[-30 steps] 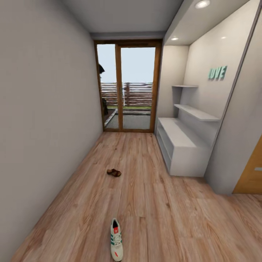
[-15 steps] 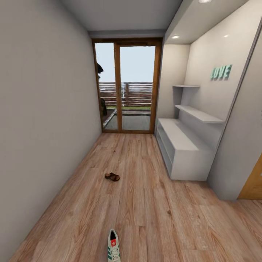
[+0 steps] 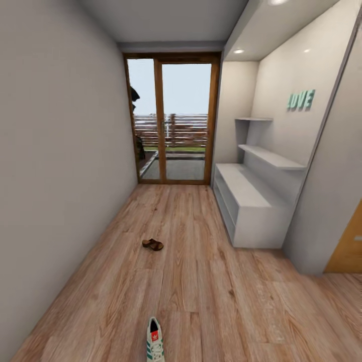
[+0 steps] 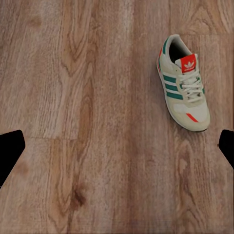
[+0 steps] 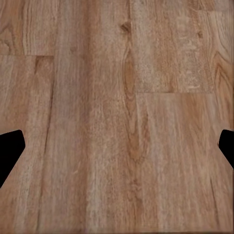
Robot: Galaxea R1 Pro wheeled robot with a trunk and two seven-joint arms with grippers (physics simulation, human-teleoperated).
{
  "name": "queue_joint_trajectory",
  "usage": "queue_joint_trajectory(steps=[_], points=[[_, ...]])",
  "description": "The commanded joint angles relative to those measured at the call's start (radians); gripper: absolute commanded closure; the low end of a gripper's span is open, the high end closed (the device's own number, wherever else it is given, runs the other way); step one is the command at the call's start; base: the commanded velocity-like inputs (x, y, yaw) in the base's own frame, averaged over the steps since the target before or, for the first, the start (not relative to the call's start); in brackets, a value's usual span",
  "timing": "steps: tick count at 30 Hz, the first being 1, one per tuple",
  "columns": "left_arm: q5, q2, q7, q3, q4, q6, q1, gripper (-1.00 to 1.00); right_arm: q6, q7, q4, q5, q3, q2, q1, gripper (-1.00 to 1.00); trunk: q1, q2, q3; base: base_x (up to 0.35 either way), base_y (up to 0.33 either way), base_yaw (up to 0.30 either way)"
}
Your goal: Pick up the two gym shoes and the two sandals from the corridor floor and place them onto the hallstand (shoe rack) in the corridor, making sure they are on the rack and not on the floor. Arrange them so the two gym shoes are next to each other and the two sandals are next to each other.
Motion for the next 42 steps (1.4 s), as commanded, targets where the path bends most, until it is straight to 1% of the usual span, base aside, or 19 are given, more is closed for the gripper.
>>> queue_joint_trajectory(steps=[1, 42], points=[[0.0, 0.0, 0.0, 0.0, 0.0, -0.003, 0.0, -1.0, -0.003, 0.0, 0.001, -0.002, 0.0, 0.0, -0.001, -1.0, 0.0, -0.001, -0.001, 0.0, 0.0, -0.216], [0.0, 0.0, 0.0, 0.0, -0.001, -0.003, 0.0, -1.0, -0.002, 0.0, 0.003, -0.002, 0.004, 0.004, -0.001, -1.0, 0.0, -0.001, -0.001, 0.0, 0.0, -0.292]])
